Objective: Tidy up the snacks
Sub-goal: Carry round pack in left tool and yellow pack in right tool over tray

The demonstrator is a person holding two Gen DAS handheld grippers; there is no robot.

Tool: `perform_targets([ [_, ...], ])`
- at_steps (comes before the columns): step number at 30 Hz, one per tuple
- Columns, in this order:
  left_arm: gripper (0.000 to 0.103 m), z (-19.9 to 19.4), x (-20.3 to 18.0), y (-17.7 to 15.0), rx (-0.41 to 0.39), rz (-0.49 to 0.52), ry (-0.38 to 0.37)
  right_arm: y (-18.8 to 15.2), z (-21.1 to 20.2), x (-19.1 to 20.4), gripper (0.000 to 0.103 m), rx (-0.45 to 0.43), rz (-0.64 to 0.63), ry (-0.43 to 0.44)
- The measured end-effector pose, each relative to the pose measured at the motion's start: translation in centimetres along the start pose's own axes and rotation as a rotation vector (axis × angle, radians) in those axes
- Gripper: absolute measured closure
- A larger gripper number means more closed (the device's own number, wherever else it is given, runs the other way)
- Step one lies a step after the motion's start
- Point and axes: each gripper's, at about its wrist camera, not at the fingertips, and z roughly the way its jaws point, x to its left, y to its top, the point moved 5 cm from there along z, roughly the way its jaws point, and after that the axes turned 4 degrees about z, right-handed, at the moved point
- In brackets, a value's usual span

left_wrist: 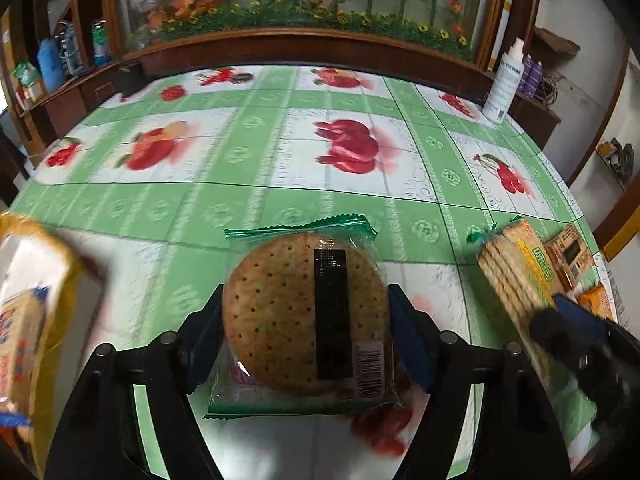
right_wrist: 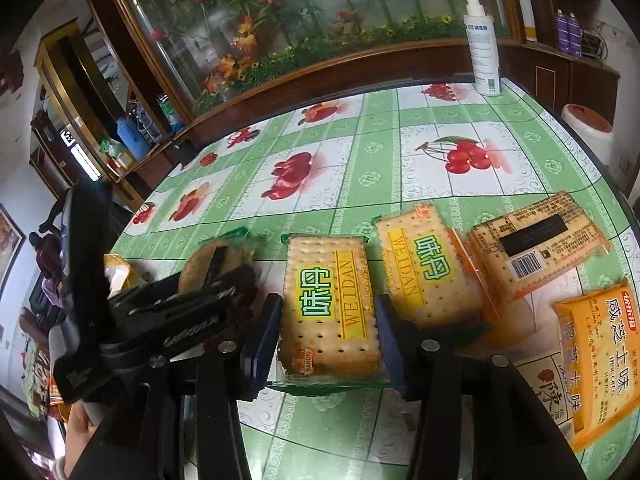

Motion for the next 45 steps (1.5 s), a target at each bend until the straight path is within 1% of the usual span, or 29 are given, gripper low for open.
perform_targets([
  [5, 0.028, -3.9, 2.5, -1.2, -0.053, -0.012, 0.046, -0.1, -0.4, 1.2, 0.054, -0.006, 0.006, 0.061],
  [11, 0.028, -7.5, 5.7, -3.4, -0.087, -0.044, 0.096, -0.7, -0.7, 3.7, 0.055, -0.006, -0.009, 0.131],
  [17, 0.028, -10.5, 9.5, -5.3, -0.121, -0.105, 0.157, -1.8, -0.7, 7.5, 0.055, 0.001, -0.014, 0.219],
  [20, 0.028, -11.5, 11.7, -5.8, -0.134, -0.132, 0.193, -2.4, -0.3, 10.3, 0.055, 0.012, -0.022, 0.273],
  [26, 0.027, -12.4, 15.9, -6.5, -0.141, -0.201, 0.242, -3.7, 1.0, 15.9, 0.055, 0.046, -0.074, 0.338],
  [31, 0.027, -12.5, 18.5, -7.3, -0.137, -0.241, 0.259, -4.5, 2.3, 20.7, 0.055, 0.077, -0.128, 0.38],
  [34, 0.027, -12.3, 19.9, -8.0, -0.126, -0.263, 0.265, -4.7, 3.2, 23.1, 0.055, 0.092, -0.163, 0.388],
  [39, 0.027, -11.8, 22.1, -8.3, -0.102, -0.294, 0.273, -5.0, 4.9, 25.7, 0.055, 0.119, -0.199, 0.388],
  [45, 0.027, -10.5, 23.6, -7.8, -0.068, -0.311, 0.272, -4.7, 7.0, 27.9, 0.055, 0.15, -0.218, 0.389],
])
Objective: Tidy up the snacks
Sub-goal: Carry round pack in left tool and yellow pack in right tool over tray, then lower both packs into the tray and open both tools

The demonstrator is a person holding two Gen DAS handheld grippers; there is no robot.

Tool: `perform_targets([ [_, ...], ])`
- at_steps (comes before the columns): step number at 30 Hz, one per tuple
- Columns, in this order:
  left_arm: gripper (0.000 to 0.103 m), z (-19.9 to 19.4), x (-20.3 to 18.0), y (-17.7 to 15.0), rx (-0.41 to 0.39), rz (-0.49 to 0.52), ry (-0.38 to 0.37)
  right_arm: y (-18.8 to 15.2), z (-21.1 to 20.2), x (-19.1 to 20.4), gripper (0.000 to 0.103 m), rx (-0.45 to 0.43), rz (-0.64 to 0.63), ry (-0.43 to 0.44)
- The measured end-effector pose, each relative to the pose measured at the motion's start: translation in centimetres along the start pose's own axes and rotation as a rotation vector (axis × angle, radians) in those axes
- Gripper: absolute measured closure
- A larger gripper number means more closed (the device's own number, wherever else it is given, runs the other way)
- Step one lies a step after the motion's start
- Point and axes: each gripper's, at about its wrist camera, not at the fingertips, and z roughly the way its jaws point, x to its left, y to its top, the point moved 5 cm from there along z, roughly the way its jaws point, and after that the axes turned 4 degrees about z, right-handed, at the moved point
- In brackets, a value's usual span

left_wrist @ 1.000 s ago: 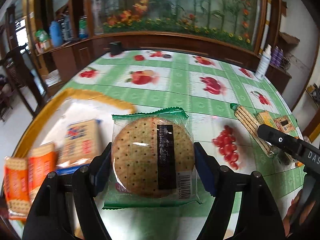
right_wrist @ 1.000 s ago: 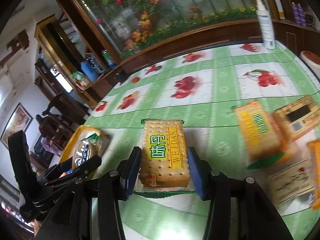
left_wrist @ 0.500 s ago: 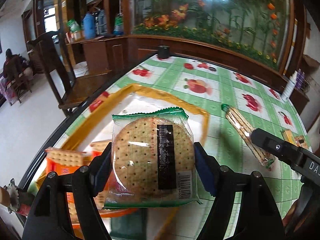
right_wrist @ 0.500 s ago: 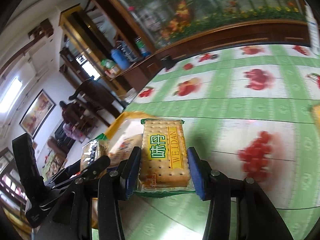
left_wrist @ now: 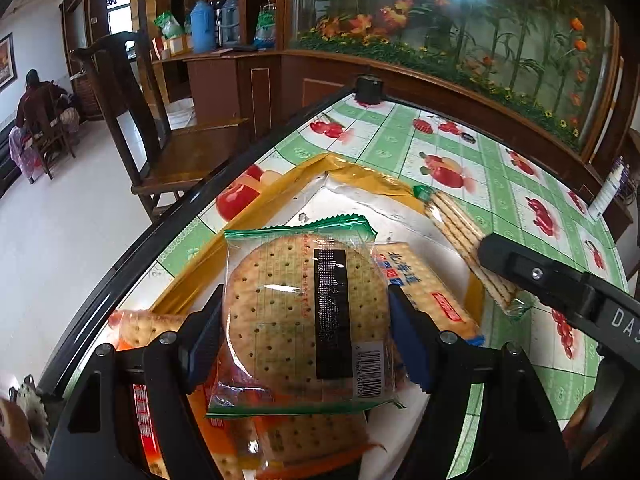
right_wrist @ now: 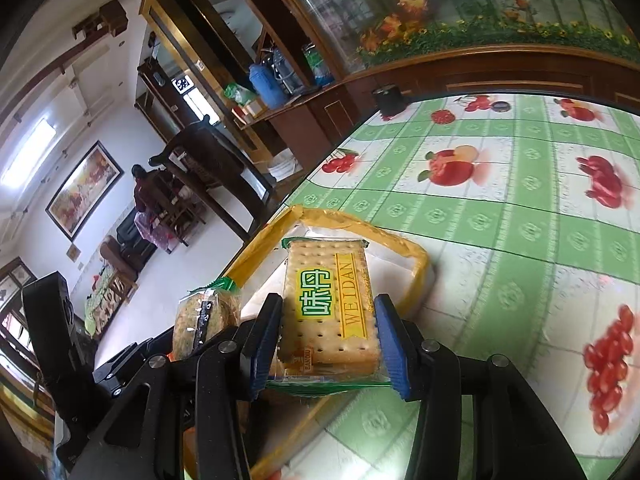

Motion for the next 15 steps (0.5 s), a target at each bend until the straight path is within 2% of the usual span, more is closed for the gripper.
perform_targets([
  [9, 0.027, 1.6, 1.2, 0.2, 0.047, -0.038, -0.009, 0.6, 3.8, 0.7, 0.054, 0.052, -0.028, -0.031],
  [11, 0.027, 1.9, 1.4, 0.2, 0.064, -0.054, -0.017, 0.5, 4.2, 0.5, 0.052, 0.057, -0.021, -0.034],
  [13, 0.027, 2.0, 1.7, 0.0, 0.077, -0.061, 0.006, 0.5, 4.1, 0.3, 0.051, 0.049, -0.013, -0.023],
  [15, 0.027, 2.1, 1.9, -0.1, 0.085, -0.064, 0.027, 0.5, 3.5, 0.2, 0.045, 0.038, -0.009, -0.022],
])
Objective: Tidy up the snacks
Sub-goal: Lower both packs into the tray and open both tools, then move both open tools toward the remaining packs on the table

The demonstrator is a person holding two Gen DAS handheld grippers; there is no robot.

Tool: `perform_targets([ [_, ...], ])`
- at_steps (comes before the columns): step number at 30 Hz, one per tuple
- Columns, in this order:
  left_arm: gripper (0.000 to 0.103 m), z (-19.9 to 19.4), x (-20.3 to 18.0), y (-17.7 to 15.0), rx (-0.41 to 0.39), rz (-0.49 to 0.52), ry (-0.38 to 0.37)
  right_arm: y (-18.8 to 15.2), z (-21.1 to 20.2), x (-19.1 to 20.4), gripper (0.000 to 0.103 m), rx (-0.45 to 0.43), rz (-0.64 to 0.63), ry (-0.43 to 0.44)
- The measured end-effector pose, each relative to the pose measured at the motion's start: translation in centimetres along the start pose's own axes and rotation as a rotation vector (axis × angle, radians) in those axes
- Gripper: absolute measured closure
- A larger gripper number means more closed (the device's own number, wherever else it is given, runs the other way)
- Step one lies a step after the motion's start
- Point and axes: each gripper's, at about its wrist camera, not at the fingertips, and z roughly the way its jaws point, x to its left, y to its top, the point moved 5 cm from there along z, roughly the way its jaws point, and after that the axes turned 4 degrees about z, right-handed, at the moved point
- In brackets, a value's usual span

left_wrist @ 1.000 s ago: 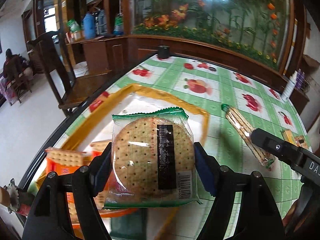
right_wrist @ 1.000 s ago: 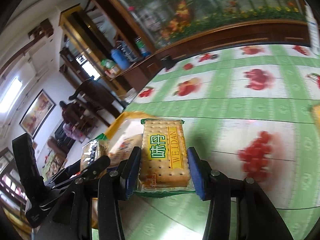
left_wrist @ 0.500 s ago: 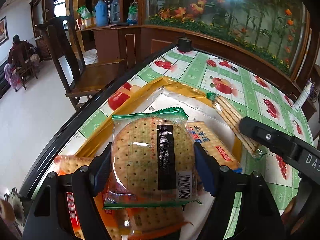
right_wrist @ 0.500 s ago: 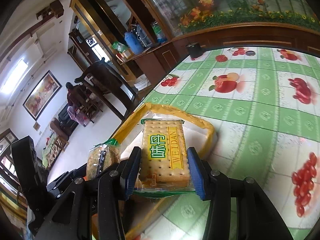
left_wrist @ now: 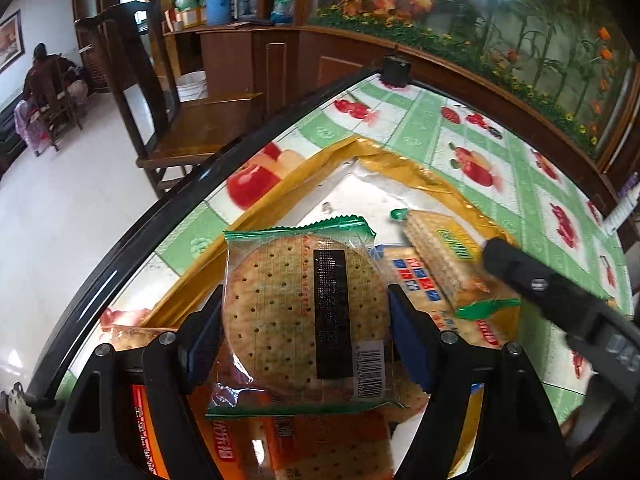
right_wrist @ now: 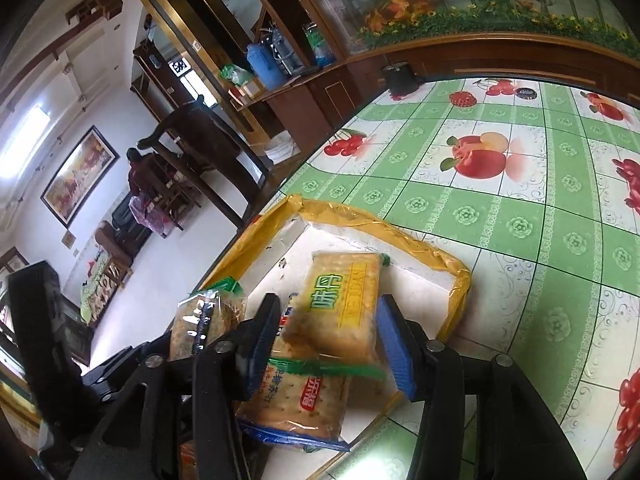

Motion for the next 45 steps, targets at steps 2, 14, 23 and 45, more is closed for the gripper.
perform_targets([
  [2, 0.027, -0.1, 0.0, -0.1, 0.001, -0.003, 0.0, 0.0, -0.7, -0.2, 0.041, -0.014, 0.01, 0.007],
  [14, 0.022, -3.5, -0.9, -0.1, -0.111, 0.049, 0.032, -0.6, -5.0, -1.8, 0.032, -0.075, 0.047, 0.009],
  [23, 0.02, -6.5, -3.3, -0.2, -0.186, 0.095, 0.03, -2.2, -10.4, -4.1, 0.031, -0.136, 0.082, -0.012],
  [45, 0.02, -8.7, -17.4, -3.9, -0.173, 0.331, -0.132, -10.2, -27.7, -21.5, 0.026, -0.316, 0.322, -0.297],
])
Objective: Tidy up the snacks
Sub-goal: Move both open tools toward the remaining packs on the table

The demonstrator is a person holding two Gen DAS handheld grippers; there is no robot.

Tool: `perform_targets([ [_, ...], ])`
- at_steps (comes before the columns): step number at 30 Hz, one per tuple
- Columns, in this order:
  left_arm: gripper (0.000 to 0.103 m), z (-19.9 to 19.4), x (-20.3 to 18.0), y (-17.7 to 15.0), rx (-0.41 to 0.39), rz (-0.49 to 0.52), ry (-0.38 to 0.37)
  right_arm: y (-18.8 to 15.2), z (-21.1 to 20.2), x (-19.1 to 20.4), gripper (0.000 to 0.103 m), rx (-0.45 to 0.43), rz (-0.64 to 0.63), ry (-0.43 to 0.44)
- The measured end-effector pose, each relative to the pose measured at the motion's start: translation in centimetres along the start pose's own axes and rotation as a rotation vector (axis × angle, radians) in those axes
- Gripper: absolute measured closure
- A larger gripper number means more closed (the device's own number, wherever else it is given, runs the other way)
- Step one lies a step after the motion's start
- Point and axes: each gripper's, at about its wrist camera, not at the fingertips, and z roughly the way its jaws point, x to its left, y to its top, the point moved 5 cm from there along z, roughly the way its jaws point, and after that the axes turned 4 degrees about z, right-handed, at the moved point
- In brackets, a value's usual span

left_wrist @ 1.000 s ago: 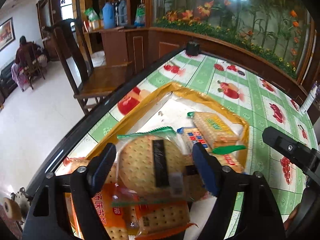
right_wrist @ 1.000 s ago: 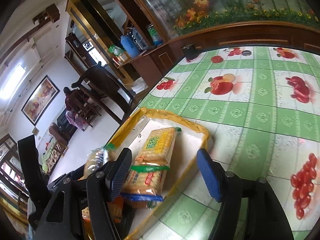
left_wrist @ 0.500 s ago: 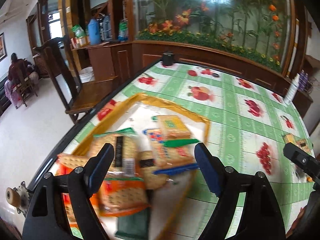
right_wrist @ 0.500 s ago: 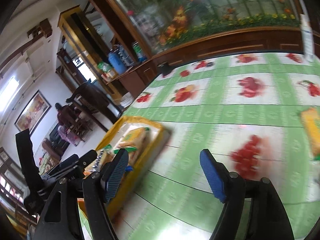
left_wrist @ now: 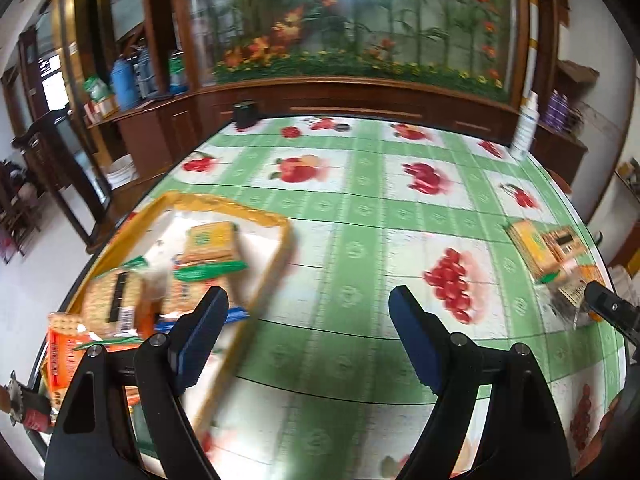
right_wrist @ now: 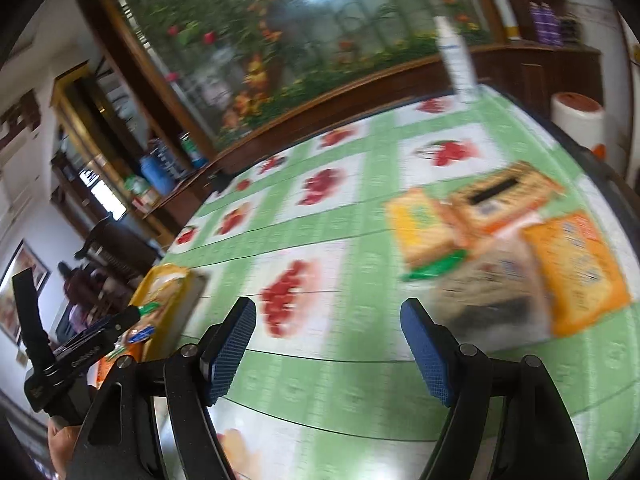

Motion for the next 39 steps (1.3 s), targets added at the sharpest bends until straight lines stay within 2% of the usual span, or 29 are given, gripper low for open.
perform_targets([
  [4, 0.02, -0.1, -2.1, -0.1, 0.001, 0.034, -0.018, 0.4, -1.4, -2.7, 0.026, -0.021, 0.032, -0.031],
  [14, 0.02, -0.3, -5.0, -0.2, 0.003, 0.075, -0.066, 1.1, -3.4, -6.1, 0.022, -0.066, 0.088, -0.095],
  [19, 0.02, -0.1, -7.9, -0.2, 0.011, 0.12, -0.161, 1.4, -3.8, -7.7, 0.022, -0.087, 0.131, -0.148],
  [25, 0.02, 0.0, -14.6, 0.5, 0.025, 0.249, -0.367, 2.1, -4.0, -9.8, 0.022, -0.108, 0.188, -0.23],
  [28, 0.02, -0.1, -17.9, 0.9, 0.018, 0.317, -0.438, 2.3, -4.0, -11.1, 0.019, -0.106, 0.212, -0.269],
  [33, 0.02, -0.4, -21.3, 1.1, 0.014, 0.395, -0.493, 2.9, -3.3, -12.2, 0.017, -0.083, 0.204, -0.311],
  [39, 0.02, -0.3, -22.5, 0.7, 0.02, 0.452, -0.514, 3.8, -1.7, -12.8, 0.016, -0.035, 0.129, -0.396],
])
